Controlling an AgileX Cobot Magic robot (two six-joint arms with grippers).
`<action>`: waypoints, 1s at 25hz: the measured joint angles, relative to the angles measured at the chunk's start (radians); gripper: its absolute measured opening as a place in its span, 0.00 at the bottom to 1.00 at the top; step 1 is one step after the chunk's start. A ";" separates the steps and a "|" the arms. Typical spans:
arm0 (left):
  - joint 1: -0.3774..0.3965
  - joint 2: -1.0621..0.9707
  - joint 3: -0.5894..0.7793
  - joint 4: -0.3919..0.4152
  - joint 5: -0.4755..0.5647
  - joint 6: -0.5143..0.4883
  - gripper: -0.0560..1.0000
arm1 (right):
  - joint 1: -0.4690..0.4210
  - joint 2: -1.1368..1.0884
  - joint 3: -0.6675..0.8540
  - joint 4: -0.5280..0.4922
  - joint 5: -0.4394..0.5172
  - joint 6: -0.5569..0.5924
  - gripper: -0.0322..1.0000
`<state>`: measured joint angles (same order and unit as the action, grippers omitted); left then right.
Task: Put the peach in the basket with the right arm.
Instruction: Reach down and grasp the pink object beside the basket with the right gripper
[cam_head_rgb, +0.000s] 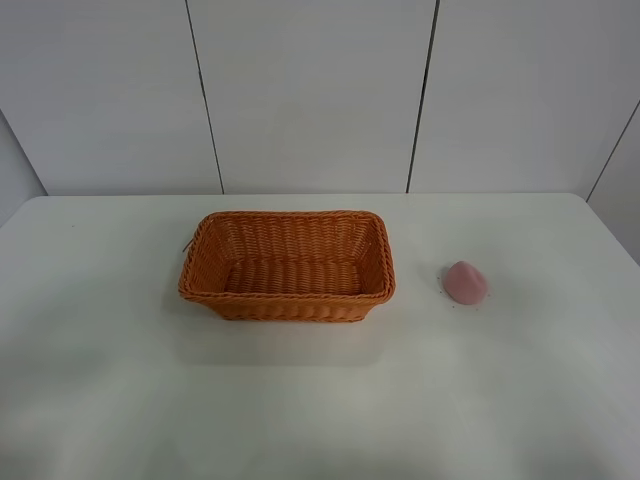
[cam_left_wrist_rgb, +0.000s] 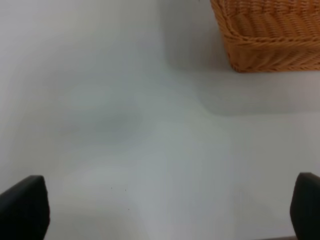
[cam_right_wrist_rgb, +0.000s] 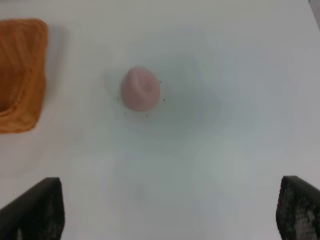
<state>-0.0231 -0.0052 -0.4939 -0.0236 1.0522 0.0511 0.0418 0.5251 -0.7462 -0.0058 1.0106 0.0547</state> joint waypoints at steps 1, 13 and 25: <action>0.000 0.000 0.000 0.000 0.000 0.000 0.99 | 0.000 0.075 -0.034 -0.003 -0.003 0.000 0.66; 0.000 0.000 0.000 0.000 0.000 0.000 0.99 | 0.000 0.942 -0.436 0.019 0.005 -0.060 0.66; 0.000 0.000 0.000 0.000 0.000 0.000 0.99 | 0.039 1.432 -0.784 0.043 0.022 -0.099 0.66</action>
<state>-0.0231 -0.0052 -0.4939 -0.0236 1.0522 0.0511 0.0808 1.9568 -1.5303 0.0371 1.0324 -0.0447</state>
